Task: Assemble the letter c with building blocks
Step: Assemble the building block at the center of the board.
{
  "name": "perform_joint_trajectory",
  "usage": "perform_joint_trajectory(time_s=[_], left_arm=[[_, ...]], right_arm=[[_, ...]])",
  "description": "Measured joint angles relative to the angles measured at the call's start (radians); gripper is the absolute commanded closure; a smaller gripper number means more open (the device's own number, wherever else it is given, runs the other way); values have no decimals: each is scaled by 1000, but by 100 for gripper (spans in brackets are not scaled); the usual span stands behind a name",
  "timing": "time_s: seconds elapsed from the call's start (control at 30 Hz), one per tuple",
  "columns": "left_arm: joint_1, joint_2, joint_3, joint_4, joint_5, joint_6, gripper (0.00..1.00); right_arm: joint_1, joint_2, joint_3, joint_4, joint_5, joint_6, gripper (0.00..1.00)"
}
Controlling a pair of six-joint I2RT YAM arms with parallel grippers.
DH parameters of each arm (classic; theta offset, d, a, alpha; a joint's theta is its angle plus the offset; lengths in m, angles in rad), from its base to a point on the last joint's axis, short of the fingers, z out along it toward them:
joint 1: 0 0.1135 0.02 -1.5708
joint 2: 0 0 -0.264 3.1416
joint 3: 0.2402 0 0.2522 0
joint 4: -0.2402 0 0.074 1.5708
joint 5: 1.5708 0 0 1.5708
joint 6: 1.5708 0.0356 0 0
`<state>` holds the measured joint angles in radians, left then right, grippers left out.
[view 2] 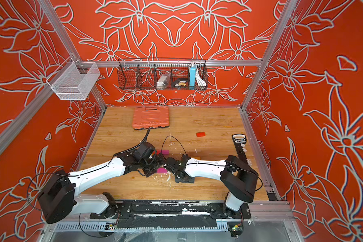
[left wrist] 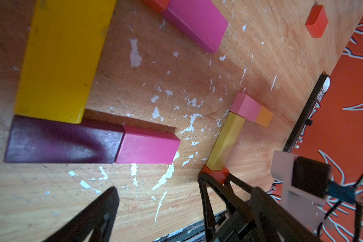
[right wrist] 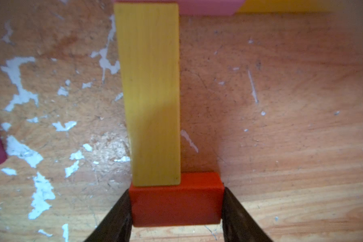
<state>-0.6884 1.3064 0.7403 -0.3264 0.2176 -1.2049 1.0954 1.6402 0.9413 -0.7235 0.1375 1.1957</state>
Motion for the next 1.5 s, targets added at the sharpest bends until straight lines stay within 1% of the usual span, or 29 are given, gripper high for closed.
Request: perform_joint_trajectory(time_s=[1.07,1.33,1.5], left_arm=[[0,6,0,13,-1,3,1],[0,6,0,21,-2,3,1],[0,6,0,24,-3,3,1]], right_arm=[[-9,0,0,9,-1,3,50],[-9,1,0,9,-1,5,48],[-10,1,0,9,-1,5,45]])
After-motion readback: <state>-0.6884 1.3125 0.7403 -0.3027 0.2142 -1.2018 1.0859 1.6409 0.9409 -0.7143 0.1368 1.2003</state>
